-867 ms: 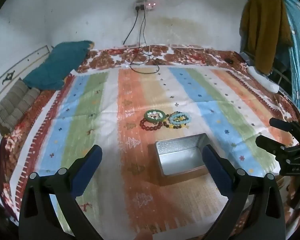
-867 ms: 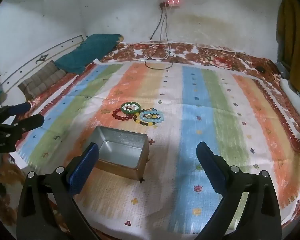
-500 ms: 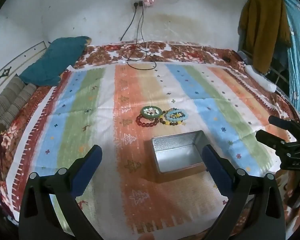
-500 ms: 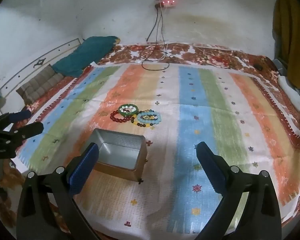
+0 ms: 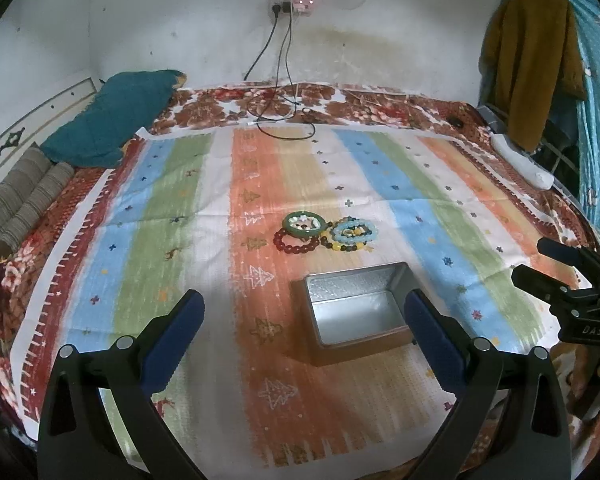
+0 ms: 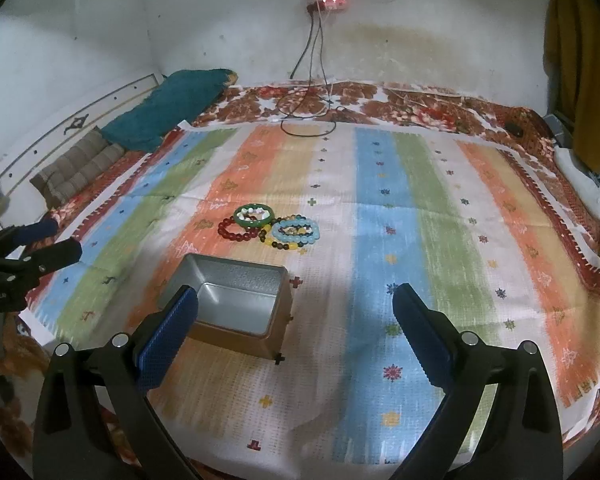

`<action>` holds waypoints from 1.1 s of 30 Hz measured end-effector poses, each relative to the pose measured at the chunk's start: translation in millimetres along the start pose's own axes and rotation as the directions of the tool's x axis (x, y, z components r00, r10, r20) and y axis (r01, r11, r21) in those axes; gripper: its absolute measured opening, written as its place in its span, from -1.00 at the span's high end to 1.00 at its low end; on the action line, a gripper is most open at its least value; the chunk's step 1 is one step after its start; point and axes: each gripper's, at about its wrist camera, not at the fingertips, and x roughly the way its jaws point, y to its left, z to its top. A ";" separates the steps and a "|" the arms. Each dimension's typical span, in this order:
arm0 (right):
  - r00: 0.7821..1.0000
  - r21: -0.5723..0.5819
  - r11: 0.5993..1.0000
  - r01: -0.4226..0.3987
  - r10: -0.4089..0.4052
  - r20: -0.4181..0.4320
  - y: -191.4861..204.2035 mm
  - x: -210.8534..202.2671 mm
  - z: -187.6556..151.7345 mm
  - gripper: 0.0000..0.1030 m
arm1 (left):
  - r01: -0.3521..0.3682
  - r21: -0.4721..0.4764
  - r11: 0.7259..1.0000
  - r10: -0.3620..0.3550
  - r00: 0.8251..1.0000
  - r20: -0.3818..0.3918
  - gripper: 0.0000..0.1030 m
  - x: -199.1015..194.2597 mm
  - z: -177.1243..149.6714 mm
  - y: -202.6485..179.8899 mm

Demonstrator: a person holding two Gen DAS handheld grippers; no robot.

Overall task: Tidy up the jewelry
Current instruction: 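Move both tools toward the bracelet cluster beside the metal tin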

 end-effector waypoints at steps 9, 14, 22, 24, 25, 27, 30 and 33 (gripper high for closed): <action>1.000 0.007 1.000 0.002 -0.002 -0.008 2.0 1.6 3.5 -0.92 | -0.012 -0.032 0.999 0.011 1.000 -0.021 -0.89 2.9 0.2 5.8; 1.000 0.005 1.000 0.015 -0.015 -0.018 -2.5 2.7 1.7 -0.92 | -0.008 -0.034 0.999 0.007 1.000 -0.027 -0.89 4.3 -0.8 6.7; 1.000 0.007 1.000 0.014 -0.014 -0.024 -1.6 5.8 2.6 -0.92 | -0.013 -0.028 1.000 0.013 1.000 -0.025 -0.89 4.4 -0.6 7.6; 1.000 0.010 1.000 0.015 -0.015 -0.027 -1.6 6.9 2.7 -0.92 | -0.017 -0.028 0.999 0.016 1.000 -0.025 -0.89 5.6 -1.2 8.3; 0.999 0.011 1.000 0.015 -0.015 -0.028 -2.0 7.3 3.1 -0.92 | -0.015 -0.028 0.999 0.015 1.000 -0.026 -0.89 5.7 -1.5 8.2; 0.999 0.010 1.000 0.016 -0.015 -0.028 -2.5 7.1 2.3 -0.92 | -0.017 -0.029 0.999 0.016 0.999 -0.027 -0.89 6.3 -1.9 8.4; 0.999 0.011 1.000 0.017 -0.017 -0.029 -3.2 7.8 3.1 -0.92 | -0.032 -0.021 0.999 0.032 0.999 -0.028 -0.89 7.6 -2.5 8.6; 0.999 0.010 1.000 0.019 -0.019 -0.033 -3.7 8.5 1.8 -0.92 | -0.052 0.001 0.999 0.052 0.998 -0.024 -0.89 8.5 -2.0 6.3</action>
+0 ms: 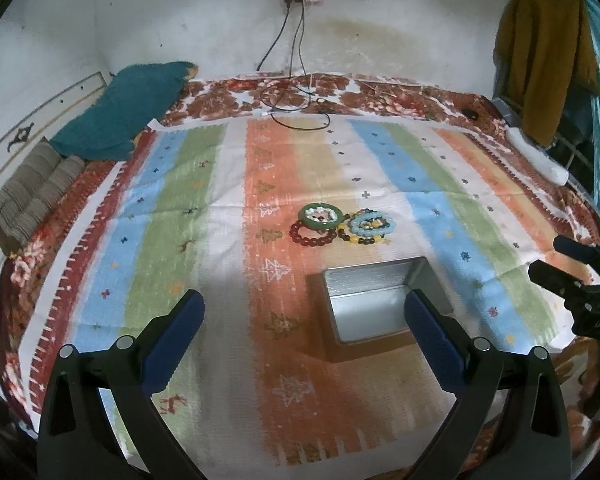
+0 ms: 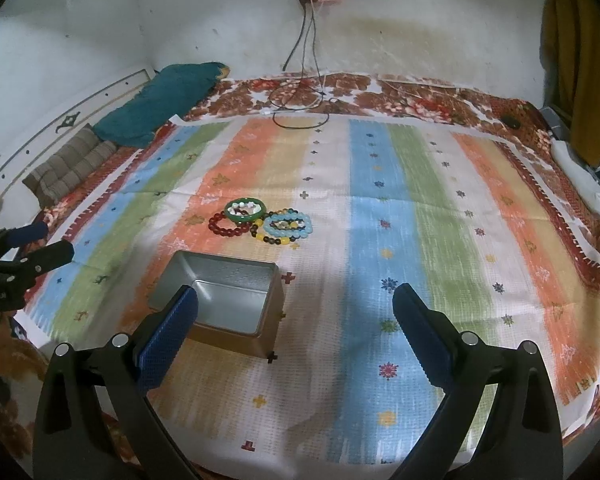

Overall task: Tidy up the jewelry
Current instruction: 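Move both tools toward the bracelet cluster beside the metal tin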

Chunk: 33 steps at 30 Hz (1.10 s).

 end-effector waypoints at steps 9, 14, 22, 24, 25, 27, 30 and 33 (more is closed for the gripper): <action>1.000 0.006 1.000 0.009 -0.009 -0.012 -4.6 5.5 1.5 -0.92 | -0.014 -0.002 1.000 0.014 1.000 -0.016 -0.89 4.9 5.3 1.8; 1.000 0.012 1.000 0.005 -0.004 -0.022 -6.9 12.5 5.7 -0.92 | -0.030 -0.012 0.999 0.029 0.999 -0.023 -0.89 10.5 10.7 3.1; 1.000 -0.013 1.000 0.020 -0.020 -0.022 -5.5 21.2 16.5 -0.92 | -0.062 0.005 0.998 0.062 0.998 -0.031 -0.89 24.6 21.6 4.3; 0.999 -0.019 1.000 0.020 -0.021 -0.031 -5.3 24.5 19.3 -0.92 | -0.064 0.007 0.998 0.064 0.997 -0.033 -0.89 27.2 24.8 4.3; 0.999 -0.024 1.000 0.020 -0.021 -0.034 -6.2 25.5 20.9 -0.92 | -0.059 0.005 0.998 0.060 0.998 -0.034 -0.89 28.0 26.0 4.7; 0.999 -0.026 0.999 0.025 -0.026 -0.034 -8.8 26.1 23.8 -0.92 | -0.054 0.002 0.999 0.054 0.998 -0.037 -0.89 30.2 28.8 5.2; 0.999 -0.030 0.999 0.028 -0.029 -0.043 -11.7 29.7 28.0 -0.92 | -0.061 0.000 0.998 0.061 0.997 -0.038 -0.89 35.3 33.7 4.9; 0.998 -0.021 1.000 0.018 -0.019 -0.055 -12.2 34.2 29.4 -0.92 | -0.063 0.000 0.998 0.062 0.997 -0.050 -0.89 46.0 40.5 2.7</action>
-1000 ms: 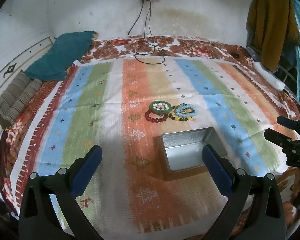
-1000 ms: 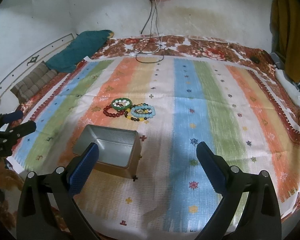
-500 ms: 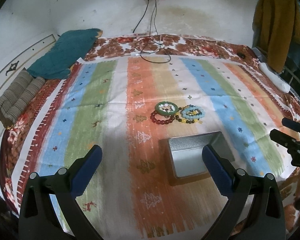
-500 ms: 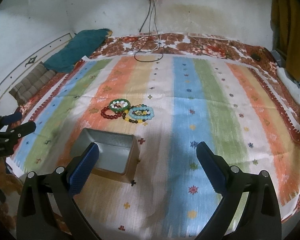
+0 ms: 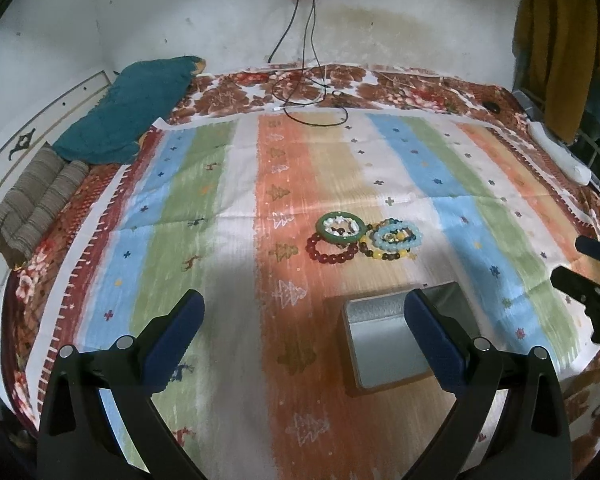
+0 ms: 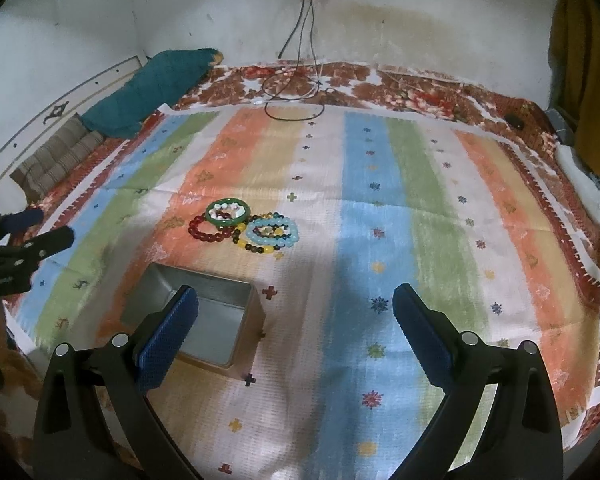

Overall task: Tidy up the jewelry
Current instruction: 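Move both tools toward the bracelet cluster beside the metal tin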

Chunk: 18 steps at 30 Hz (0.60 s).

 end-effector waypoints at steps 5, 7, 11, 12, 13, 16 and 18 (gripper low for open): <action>1.000 -0.005 1.000 -0.001 0.001 -0.022 -0.3 12.5 7.7 -0.92 | -0.001 -0.007 1.000 0.001 1.000 -0.021 -0.89 17.5 11.0 -3.4; 0.999 0.006 1.000 0.000 0.001 -0.034 -3.0 19.8 12.8 -0.92 | -0.008 -0.007 1.000 0.008 0.999 -0.031 -0.89 26.9 16.2 -5.0; 0.999 0.018 1.000 0.000 0.000 -0.051 -5.2 31.9 18.9 -0.92 | -0.034 0.021 0.999 0.035 0.998 -0.043 -0.89 42.7 23.7 -4.1; 0.998 0.019 1.000 0.000 0.001 -0.055 -5.0 34.4 19.5 -0.92 | -0.029 0.011 1.000 0.030 0.998 -0.053 -0.89 47.1 25.9 -0.9; 0.998 0.021 1.000 0.000 0.002 -0.060 -5.9 36.9 20.9 -0.92 | -0.021 -0.002 1.000 0.021 0.998 -0.061 -0.89 49.9 26.9 1.6; 0.997 0.027 1.000 -0.006 0.008 -0.074 -6.1 45.4 25.1 -0.92 | -0.004 -0.027 1.000 0.002 0.996 -0.084 -0.89 59.7 30.9 5.2; 0.996 0.028 1.000 -0.012 0.014 -0.084 -5.6 50.6 27.9 -0.92 | -0.015 -0.019 1.000 0.013 0.996 -0.085 -0.89 67.1 34.4 3.6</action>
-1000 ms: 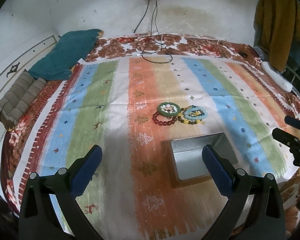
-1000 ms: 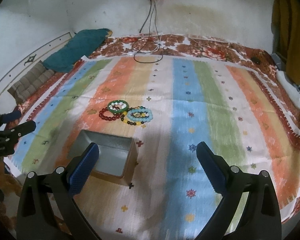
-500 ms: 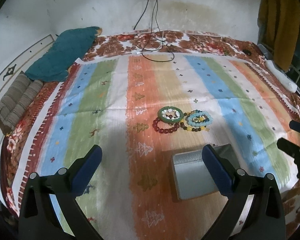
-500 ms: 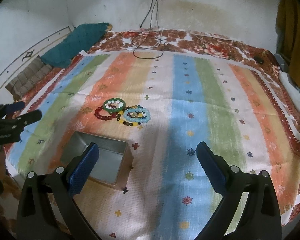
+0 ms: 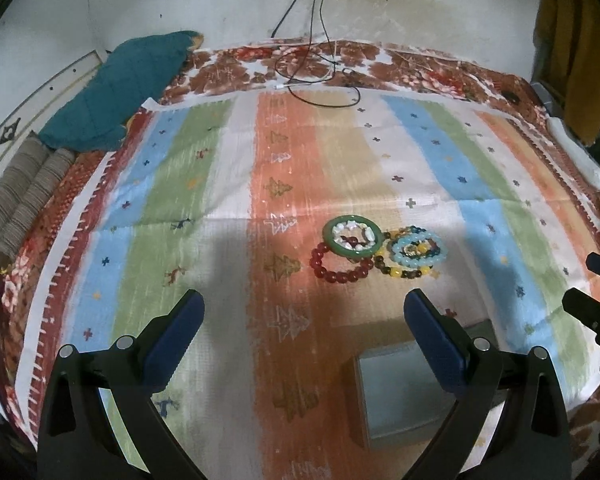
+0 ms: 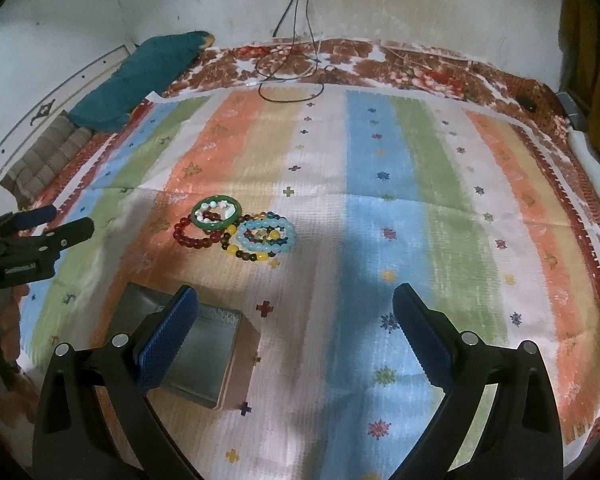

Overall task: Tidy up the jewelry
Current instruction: 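Move both tools toward the bracelet cluster beside the metal tin, then close the left tool on the green jade bangle while the right tool grips the light blue bracelet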

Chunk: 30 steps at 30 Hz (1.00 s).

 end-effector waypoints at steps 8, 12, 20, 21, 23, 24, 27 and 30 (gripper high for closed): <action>0.999 0.004 1.000 -0.010 0.010 -0.032 -2.0 20.7 10.7 -0.92 | -0.042 0.023 0.999 0.044 0.997 -0.058 -0.89 42.5 12.6 -5.1; 0.999 0.013 1.000 -0.019 0.020 -0.043 -4.3 29.2 17.5 -0.92 | -0.050 0.026 0.998 0.051 0.996 -0.073 -0.89 56.1 22.3 -4.2; 0.995 0.030 0.999 -0.034 0.037 -0.092 -8.4 52.6 28.9 -0.92 | -0.044 0.033 0.998 0.047 0.992 -0.120 -0.89 83.1 29.3 -6.2; 0.994 0.030 0.999 -0.037 0.039 -0.105 -8.0 57.4 31.2 -0.92 | -0.044 0.032 0.999 0.047 0.991 -0.125 -0.89 86.6 29.8 -5.6; 0.992 0.023 0.999 -0.034 0.036 -0.120 -6.1 64.9 34.3 -0.92 | -0.031 0.015 0.999 0.033 0.990 -0.141 -0.89 93.6 31.6 -2.5; 0.991 0.017 0.999 -0.032 0.034 -0.126 -5.1 68.8 35.5 -0.92 | -0.026 0.005 1.000 0.026 0.988 -0.150 -0.89 97.8 32.9 -0.5; 0.989 0.003 0.999 -0.041 0.041 -0.145 -2.4 78.7 37.0 -0.92 | -0.033 0.000 0.999 0.032 0.986 -0.165 -0.89 108.6 35.6 3.1; 0.987 -0.003 0.999 -0.044 0.043 -0.156 0.2 90.1 41.5 -0.92 | -0.026 -0.003 1.000 0.025 0.982 -0.185 -0.89 120.4 36.0 6.7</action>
